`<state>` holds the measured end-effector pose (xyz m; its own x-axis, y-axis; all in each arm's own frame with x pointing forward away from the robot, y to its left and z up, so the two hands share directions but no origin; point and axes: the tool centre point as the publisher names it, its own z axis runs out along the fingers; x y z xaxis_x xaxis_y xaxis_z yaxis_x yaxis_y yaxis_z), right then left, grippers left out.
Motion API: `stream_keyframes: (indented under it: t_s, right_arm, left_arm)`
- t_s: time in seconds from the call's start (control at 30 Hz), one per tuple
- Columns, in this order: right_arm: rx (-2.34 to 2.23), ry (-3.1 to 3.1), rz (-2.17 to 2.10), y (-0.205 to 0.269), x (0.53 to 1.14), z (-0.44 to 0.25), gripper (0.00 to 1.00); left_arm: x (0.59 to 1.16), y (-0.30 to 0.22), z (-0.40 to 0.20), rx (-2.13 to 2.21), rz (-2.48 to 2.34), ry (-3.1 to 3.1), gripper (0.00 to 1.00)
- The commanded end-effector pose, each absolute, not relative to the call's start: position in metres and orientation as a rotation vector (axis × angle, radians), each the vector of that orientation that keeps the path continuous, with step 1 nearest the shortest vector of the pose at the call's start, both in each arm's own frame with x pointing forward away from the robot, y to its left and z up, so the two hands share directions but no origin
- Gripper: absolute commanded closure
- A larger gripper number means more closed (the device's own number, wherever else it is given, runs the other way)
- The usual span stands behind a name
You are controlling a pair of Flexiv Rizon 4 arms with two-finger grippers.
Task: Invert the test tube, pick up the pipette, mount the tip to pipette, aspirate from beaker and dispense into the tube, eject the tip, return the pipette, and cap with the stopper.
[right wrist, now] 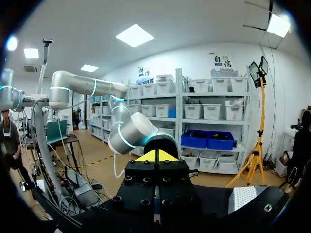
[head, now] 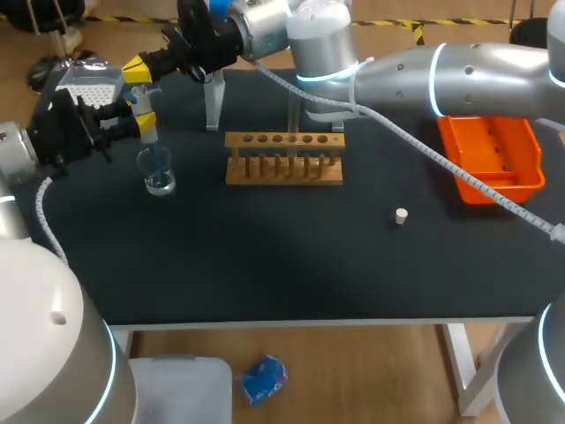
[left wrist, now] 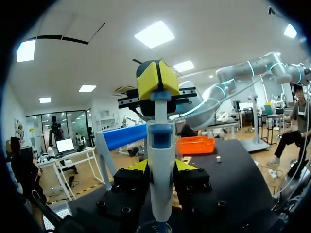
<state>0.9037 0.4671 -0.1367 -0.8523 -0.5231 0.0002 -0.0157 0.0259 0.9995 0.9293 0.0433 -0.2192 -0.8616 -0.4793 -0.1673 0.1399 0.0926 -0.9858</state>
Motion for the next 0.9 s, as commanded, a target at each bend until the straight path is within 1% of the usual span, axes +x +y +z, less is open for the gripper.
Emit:
stream_keyframes:
  t_s: [0.03,0.9]
  right_arm:
    - [0.560,-1.928,-1.874,0.469,0.911,-0.140,1.00]
    - [0.546,-1.938,-1.853,0.469,0.908,-0.151,1.00]
  left_arm:
    - [0.929,0.043,-0.219,-0.332,-1.819,1.923,1.00]
    - [0.929,0.043,-0.219,-0.332,-1.819,1.923,1.00]
